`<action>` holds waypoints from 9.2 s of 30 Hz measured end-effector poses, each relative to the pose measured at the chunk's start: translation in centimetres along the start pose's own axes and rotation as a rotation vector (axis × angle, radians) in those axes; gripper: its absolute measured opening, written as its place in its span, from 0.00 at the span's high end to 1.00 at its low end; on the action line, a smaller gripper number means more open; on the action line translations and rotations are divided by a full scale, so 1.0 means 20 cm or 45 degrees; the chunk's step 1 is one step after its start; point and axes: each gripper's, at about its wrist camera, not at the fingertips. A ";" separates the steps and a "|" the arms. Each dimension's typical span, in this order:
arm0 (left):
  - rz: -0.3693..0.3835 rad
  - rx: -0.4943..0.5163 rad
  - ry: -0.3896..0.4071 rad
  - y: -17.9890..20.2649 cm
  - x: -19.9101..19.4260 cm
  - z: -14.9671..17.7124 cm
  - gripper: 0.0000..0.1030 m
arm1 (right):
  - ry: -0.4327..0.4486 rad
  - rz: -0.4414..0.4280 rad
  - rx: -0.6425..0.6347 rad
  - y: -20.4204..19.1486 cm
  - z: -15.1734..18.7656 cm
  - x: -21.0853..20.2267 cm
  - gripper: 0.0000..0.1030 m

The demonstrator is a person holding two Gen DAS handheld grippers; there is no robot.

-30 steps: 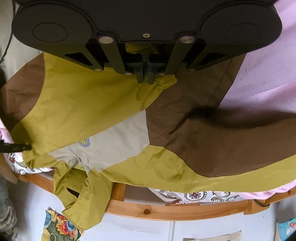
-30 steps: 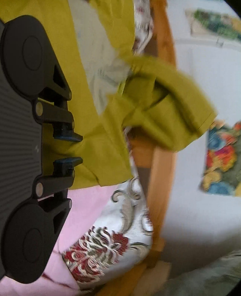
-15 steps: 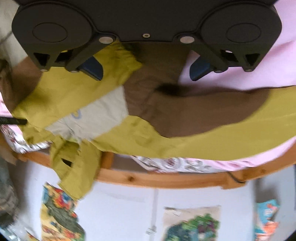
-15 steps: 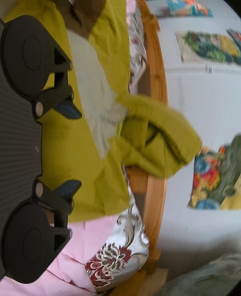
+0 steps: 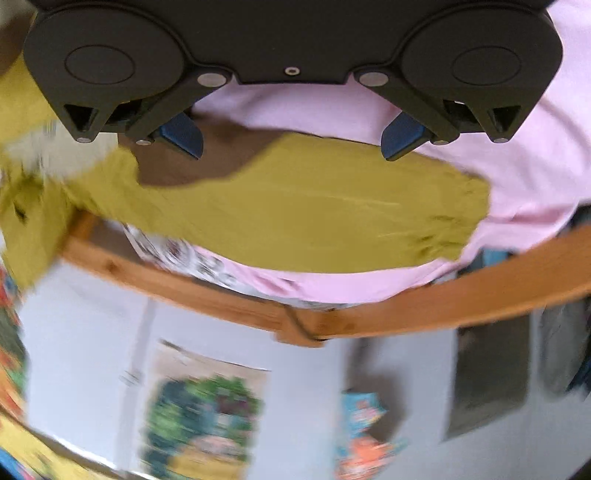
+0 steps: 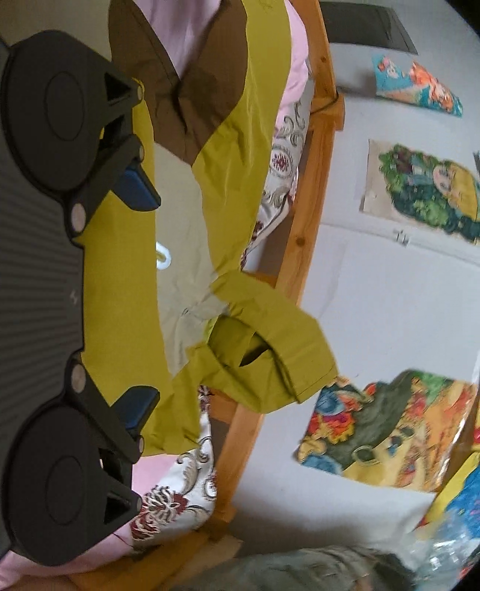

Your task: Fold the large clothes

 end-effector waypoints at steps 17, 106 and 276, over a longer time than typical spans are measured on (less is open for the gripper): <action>-0.202 -0.596 0.006 -0.31 0.16 -0.03 0.29 | -0.173 -0.036 0.322 -0.04 0.46 -0.24 0.00; 0.436 0.373 -0.415 0.78 0.93 0.17 0.32 | -0.036 -0.061 0.613 0.47 0.67 0.19 0.19; 0.788 0.260 -0.400 1.52 0.84 0.34 0.39 | -0.015 -0.070 0.156 0.34 0.08 0.87 0.29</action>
Point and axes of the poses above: each gripper's, at about its wrist camera, not at the fingertips, and x roughly the way its jaws point, y to its right, z to its underside, and after that the axes turned 5 degrees about z, right-handed
